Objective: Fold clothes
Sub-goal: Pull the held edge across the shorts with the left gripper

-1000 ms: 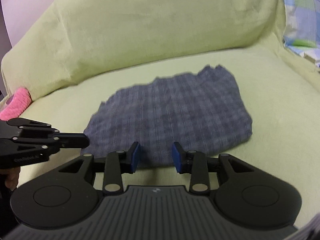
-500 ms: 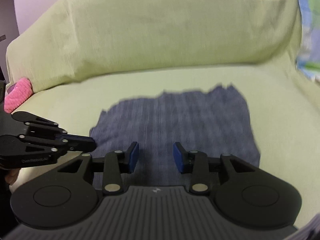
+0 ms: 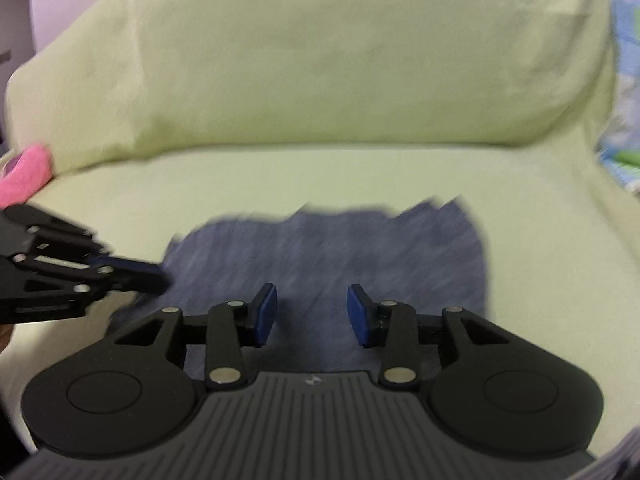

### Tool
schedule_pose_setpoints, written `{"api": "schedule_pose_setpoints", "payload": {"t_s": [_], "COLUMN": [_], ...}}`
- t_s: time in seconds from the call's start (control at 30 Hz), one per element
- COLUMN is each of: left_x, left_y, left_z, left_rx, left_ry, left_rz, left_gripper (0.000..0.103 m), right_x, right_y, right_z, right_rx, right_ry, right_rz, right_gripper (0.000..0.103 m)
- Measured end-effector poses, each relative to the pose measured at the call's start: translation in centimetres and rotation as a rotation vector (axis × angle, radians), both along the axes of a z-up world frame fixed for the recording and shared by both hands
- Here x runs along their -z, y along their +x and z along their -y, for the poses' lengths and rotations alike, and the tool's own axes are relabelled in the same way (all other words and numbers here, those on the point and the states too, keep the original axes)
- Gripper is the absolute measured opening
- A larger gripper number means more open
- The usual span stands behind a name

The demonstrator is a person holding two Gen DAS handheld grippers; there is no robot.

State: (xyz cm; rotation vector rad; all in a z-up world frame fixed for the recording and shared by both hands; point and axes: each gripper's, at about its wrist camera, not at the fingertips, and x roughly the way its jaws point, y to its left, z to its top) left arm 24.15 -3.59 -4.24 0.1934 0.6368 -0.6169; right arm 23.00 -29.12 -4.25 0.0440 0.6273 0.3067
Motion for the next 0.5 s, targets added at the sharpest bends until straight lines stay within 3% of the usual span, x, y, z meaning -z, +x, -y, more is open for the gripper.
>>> {"api": "schedule_pose_setpoints", "payload": {"t_s": [0.13, 0.2, 0.3, 0.37, 0.5], "left_x": [1.3, 2.4, 1.6, 0.8, 0.8], "left_y": [2.0, 2.6, 2.5, 2.6, 3.9], "left_z": [1.1, 1.8, 1.6, 1.7, 2.6], "left_rx": [0.020, 0.033, 0.010, 0.004, 0.023], "left_ry": [0.037, 0.064, 0.038, 0.014, 0.023], "left_rz": [-0.029, -0.045, -0.007, 0.020, 0.026], "left_gripper": [0.000, 0.000, 0.000, 0.000, 0.000], "right_x": [1.1, 2.6, 1.9, 0.9, 1.0], "right_y": [2.8, 4.1, 4.2, 4.4, 6.8], "right_z": [0.4, 0.4, 1.0, 2.3, 2.9], "right_rx": [0.002, -0.030, -0.025, 0.028, 0.027], "right_ry": [-0.044, -0.057, -0.028, -0.007, -0.028], "right_rz": [-0.041, -0.117, -0.079, -0.005, -0.006], "right_gripper": [0.035, 0.036, 0.036, 0.036, 0.036]}}
